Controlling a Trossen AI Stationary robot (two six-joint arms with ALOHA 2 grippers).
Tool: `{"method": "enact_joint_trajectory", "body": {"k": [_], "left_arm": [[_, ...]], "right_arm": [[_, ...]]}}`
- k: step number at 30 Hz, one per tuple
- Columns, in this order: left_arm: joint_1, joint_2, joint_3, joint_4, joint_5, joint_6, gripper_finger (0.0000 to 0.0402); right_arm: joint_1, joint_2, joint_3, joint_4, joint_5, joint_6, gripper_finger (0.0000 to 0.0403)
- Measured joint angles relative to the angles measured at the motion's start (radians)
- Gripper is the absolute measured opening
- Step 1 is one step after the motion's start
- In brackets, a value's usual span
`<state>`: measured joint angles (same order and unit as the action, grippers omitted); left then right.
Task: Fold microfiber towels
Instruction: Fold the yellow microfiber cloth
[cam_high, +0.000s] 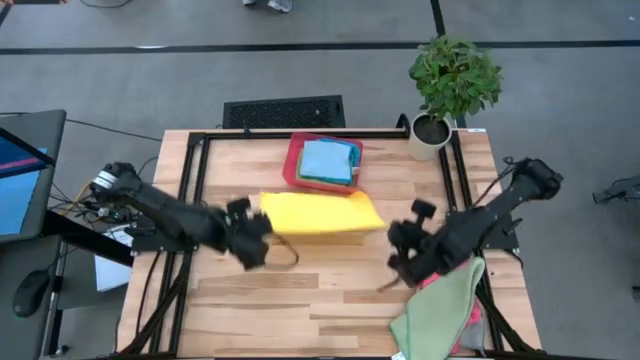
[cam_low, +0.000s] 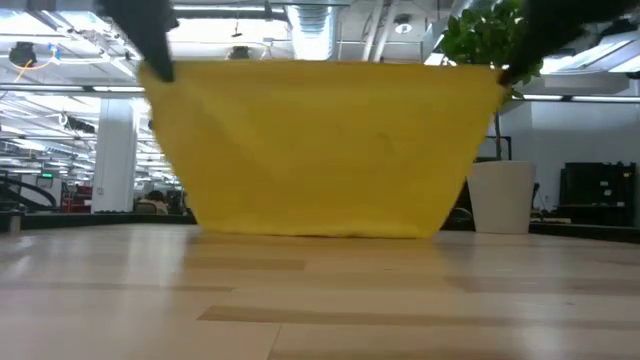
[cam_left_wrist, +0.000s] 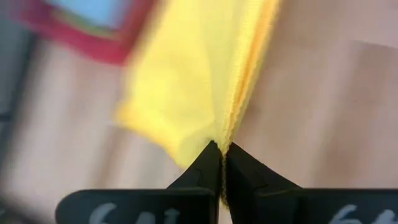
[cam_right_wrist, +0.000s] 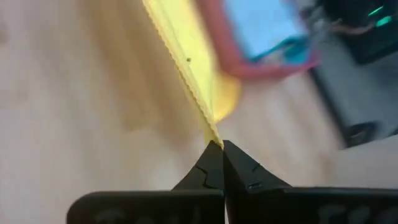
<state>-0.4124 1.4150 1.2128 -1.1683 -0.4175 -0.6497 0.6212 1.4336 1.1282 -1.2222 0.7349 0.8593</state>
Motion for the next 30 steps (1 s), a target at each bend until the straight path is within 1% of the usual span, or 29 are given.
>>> {"method": "enact_joint_trajectory", "body": {"k": [1,3,6,10,14,18,21,23,26,30], "left_arm": [[-0.039,0.006,-0.031,0.052,0.025,-0.031,0.0000],[-0.108,0.015,-0.080,0.139,0.050,-0.105,0.0000],[-0.202,0.047,-0.130,0.279,0.056,-0.207,0.0000],[-0.290,0.121,-0.163,0.418,0.067,-0.296,0.0000],[-0.343,0.229,-0.165,0.496,0.105,-0.333,0.0000],[-0.362,0.326,-0.164,0.558,0.170,-0.351,0.0000],[-0.369,0.362,-0.164,0.596,0.182,-0.361,0.0000],[-0.369,0.363,-0.164,0.610,0.184,-0.361,0.0000],[-0.368,0.333,-0.164,0.587,0.185,-0.357,0.0000],[-0.347,0.265,-0.162,0.495,0.162,-0.339,0.0000]], "right_arm": [[0.037,0.022,-0.006,0.002,-0.021,0.041,0.0011],[0.113,0.068,-0.004,0.030,-0.027,0.114,0.0011],[0.212,0.127,-0.006,0.084,-0.037,0.202,0.0011],[0.292,0.216,-0.006,0.210,-0.065,0.293,0.0011],[0.339,0.290,-0.004,0.319,-0.066,0.303,0.0011],[0.349,0.339,0.022,0.356,-0.071,0.293,0.0011],[0.345,0.356,0.054,0.332,-0.076,0.265,0.0011],[0.331,0.352,0.072,0.297,-0.079,0.238,0.0011],[0.296,0.335,0.108,0.187,-0.079,0.205,0.0011],[0.237,0.292,0.128,0.071,-0.075,0.161,0.0011]]}}
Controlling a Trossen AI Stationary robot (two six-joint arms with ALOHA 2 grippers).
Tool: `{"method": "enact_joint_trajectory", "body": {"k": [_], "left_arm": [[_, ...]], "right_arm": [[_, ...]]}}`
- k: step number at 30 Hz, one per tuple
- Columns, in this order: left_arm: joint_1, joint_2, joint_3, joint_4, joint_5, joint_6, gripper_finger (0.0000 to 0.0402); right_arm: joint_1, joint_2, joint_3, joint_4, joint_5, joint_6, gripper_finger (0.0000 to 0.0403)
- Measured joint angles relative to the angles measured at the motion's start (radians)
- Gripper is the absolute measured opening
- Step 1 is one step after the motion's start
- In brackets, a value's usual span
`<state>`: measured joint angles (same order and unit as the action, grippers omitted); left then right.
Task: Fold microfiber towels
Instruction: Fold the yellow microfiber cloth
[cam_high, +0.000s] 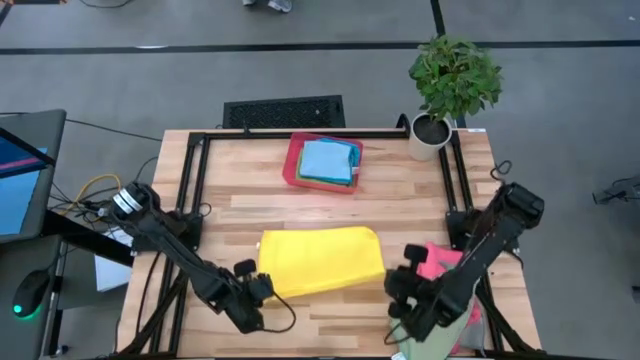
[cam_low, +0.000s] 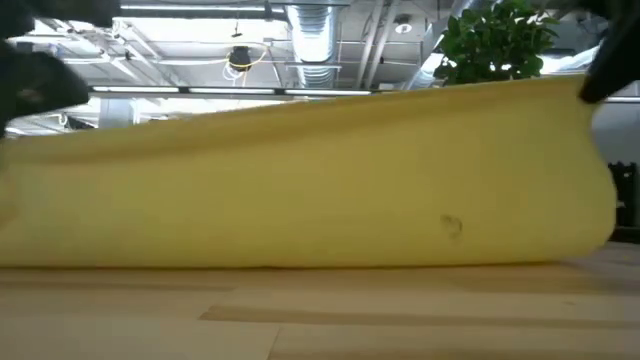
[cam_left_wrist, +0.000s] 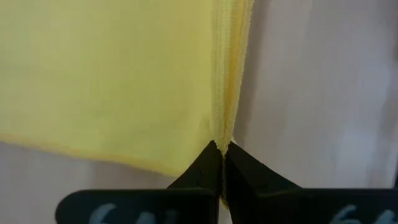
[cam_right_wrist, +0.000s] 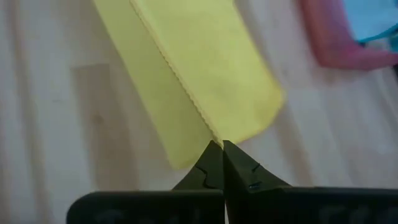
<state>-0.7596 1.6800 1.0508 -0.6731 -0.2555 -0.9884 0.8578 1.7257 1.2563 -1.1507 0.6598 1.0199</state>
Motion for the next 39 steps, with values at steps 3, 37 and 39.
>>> {"method": "enact_joint_trajectory", "body": {"k": [3,37,39], "left_arm": [[0.021,-0.060,0.000,-0.081,-0.027,0.012,0.0000],[0.279,-0.173,-0.009,-0.308,-0.101,0.280,0.0000],[0.282,-0.173,-0.014,-0.311,-0.131,0.273,0.0000]], "right_arm": [[-0.051,-0.039,0.001,-0.038,0.000,-0.065,0.0011],[-0.429,-0.063,-0.184,0.127,-0.146,-0.463,0.0011],[-0.450,-0.063,-0.183,0.127,-0.156,-0.472,0.0011]]}}
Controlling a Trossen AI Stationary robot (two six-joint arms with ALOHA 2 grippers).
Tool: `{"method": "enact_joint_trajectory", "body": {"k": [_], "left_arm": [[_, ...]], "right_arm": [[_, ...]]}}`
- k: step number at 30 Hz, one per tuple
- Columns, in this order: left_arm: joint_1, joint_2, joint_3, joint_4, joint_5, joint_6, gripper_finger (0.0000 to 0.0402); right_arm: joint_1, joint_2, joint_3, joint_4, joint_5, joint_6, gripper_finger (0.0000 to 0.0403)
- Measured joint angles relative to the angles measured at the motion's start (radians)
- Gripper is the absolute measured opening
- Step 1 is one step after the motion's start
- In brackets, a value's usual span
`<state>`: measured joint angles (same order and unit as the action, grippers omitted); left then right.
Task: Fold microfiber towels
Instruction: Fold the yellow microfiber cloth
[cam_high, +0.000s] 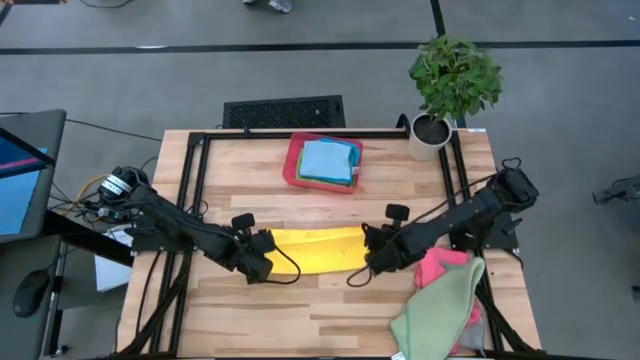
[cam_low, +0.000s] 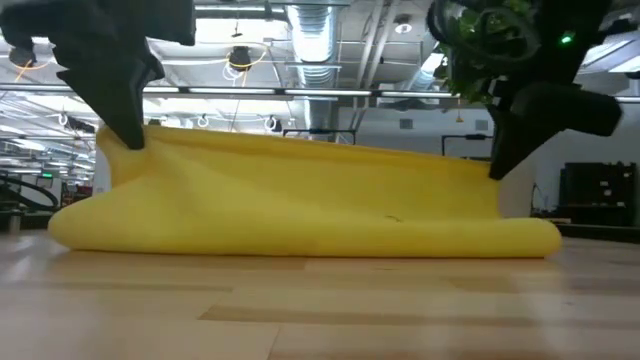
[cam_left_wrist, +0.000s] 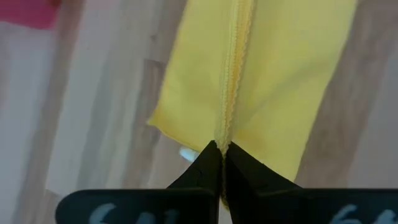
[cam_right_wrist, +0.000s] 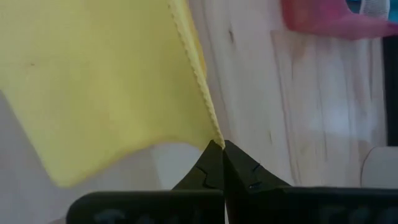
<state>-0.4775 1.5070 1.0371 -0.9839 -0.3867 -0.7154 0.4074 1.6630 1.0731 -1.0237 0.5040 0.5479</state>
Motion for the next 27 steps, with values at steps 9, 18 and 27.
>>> {"method": "enact_joint_trajectory", "body": {"k": [9,18,27], "left_arm": [[0.024,0.000,-0.121,0.082,-0.001,-0.011,0.0000],[0.056,0.000,-0.160,0.145,-0.006,0.017,0.0000],[0.081,0.000,-0.172,0.168,0.027,0.028,0.0000]], "right_arm": [[-0.046,0.000,-0.004,0.053,-0.035,-0.004,0.0011],[-0.057,0.000,-0.067,0.121,-0.051,0.001,0.0011],[-0.059,0.000,-0.120,0.186,-0.058,-0.019,0.0018]]}}
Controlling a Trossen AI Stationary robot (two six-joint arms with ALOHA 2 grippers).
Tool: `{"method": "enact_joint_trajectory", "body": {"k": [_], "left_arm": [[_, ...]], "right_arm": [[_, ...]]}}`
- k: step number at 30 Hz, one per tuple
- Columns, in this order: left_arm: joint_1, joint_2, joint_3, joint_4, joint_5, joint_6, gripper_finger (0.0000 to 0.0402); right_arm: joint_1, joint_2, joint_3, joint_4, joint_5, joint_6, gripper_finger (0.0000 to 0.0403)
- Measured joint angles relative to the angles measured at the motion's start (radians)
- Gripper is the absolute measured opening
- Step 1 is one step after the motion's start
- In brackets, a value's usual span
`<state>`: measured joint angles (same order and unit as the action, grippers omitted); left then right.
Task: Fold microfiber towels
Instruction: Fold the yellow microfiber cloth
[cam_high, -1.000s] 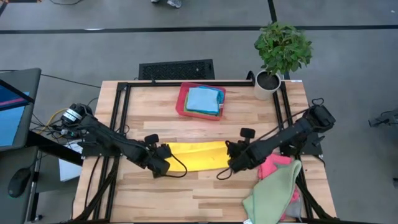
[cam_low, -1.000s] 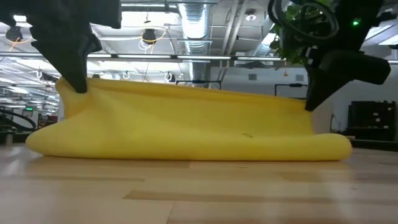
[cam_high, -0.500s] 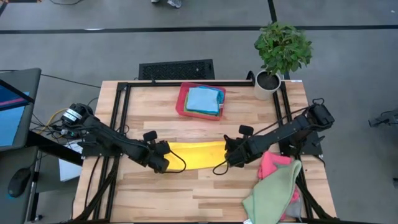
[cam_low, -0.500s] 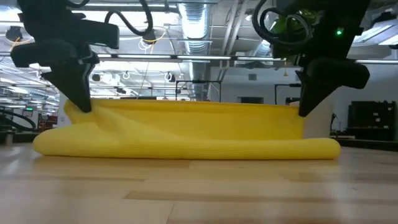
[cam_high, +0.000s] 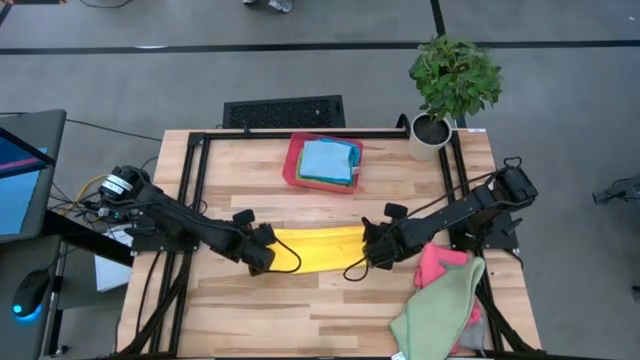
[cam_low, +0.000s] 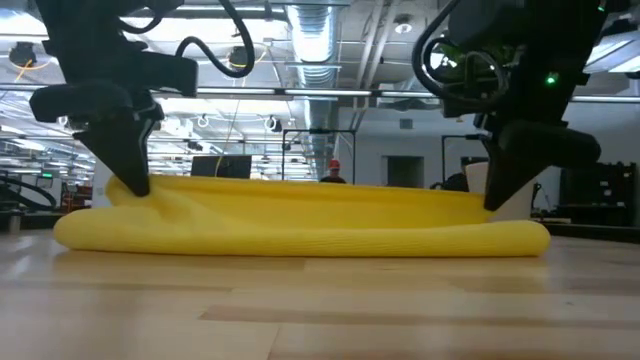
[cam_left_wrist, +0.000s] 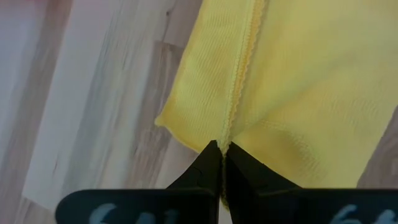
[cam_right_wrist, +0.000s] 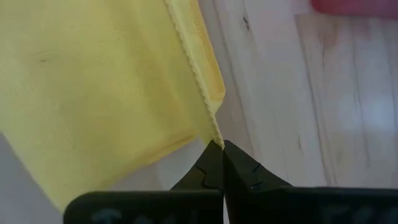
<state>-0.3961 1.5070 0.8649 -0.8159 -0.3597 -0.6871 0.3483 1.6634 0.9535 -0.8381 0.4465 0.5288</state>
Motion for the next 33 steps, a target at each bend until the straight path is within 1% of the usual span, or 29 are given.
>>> {"method": "enact_joint_trajectory", "body": {"k": [9,14,18,21,27,31,33], "left_arm": [[0.034,0.000,-0.001,0.003,0.012,0.013,0.0000],[0.048,0.000,-0.004,-0.023,0.009,0.023,0.0015],[0.056,0.001,-0.004,-0.023,0.005,0.019,0.0044],[0.059,0.001,-0.004,-0.019,-0.003,0.018,0.0074],[0.069,0.001,-0.003,-0.012,-0.001,0.033,0.0138],[0.071,0.001,-0.003,-0.021,-0.009,0.024,0.0175],[0.070,-0.005,0.010,-0.056,-0.014,-0.015,0.0187]], "right_arm": [[0.004,0.000,-0.001,0.008,-0.021,0.001,0.0032],[0.026,0.000,0.040,-0.071,-0.020,0.018,0.0027],[0.024,-0.002,0.052,-0.079,-0.019,0.024,0.0026],[0.009,-0.002,0.052,-0.079,-0.029,0.048,0.0041],[-0.023,-0.002,0.052,-0.073,-0.029,0.057,0.0082],[-0.042,-0.002,0.053,-0.077,-0.020,0.057,0.0124],[-0.041,-0.018,0.053,-0.082,0.016,0.085,0.0147]]}}
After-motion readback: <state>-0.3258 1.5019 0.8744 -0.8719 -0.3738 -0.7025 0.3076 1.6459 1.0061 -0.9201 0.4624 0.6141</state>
